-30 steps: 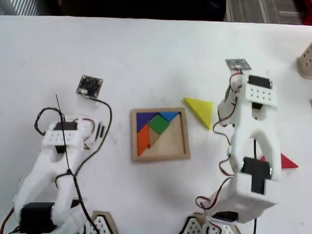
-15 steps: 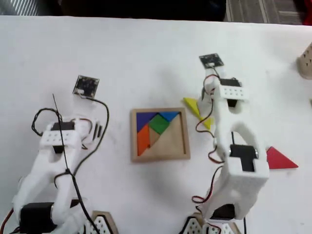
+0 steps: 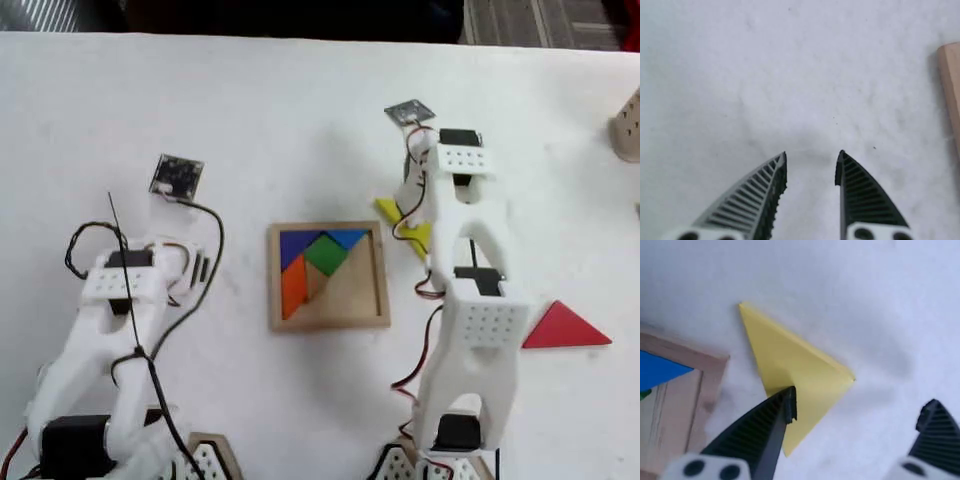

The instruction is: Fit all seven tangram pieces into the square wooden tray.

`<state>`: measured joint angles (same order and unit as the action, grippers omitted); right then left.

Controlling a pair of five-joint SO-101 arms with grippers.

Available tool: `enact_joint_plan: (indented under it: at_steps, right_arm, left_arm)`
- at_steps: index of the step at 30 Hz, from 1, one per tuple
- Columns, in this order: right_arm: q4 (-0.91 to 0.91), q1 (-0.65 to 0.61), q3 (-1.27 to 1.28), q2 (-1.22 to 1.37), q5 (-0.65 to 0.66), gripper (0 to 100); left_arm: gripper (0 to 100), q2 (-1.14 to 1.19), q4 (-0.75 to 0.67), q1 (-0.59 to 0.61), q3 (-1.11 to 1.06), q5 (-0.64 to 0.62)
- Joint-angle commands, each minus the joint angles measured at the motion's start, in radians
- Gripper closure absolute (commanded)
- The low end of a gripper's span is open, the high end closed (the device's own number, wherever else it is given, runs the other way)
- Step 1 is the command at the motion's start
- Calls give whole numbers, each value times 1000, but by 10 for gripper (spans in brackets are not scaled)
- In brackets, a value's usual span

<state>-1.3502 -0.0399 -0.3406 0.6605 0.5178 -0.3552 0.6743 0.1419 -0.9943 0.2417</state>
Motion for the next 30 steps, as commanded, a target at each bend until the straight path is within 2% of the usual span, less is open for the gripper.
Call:
enact_joint_plan:
  at_steps: [1,18,26,30]
  right_arm:
    - [-39,-48,-14,5,35,658]
    - [-85,-76,35,-81,40,663]
    - [70,-82,196,-128,40,663]
    - [68,-61,190,-130,38,663]
  left_arm:
    - [828,-35,5,8,8,9]
    - [828,-35,5,4,11,11]
    - [828,-35,5,7,11,11]
    - [828,-35,5,5,9,11]
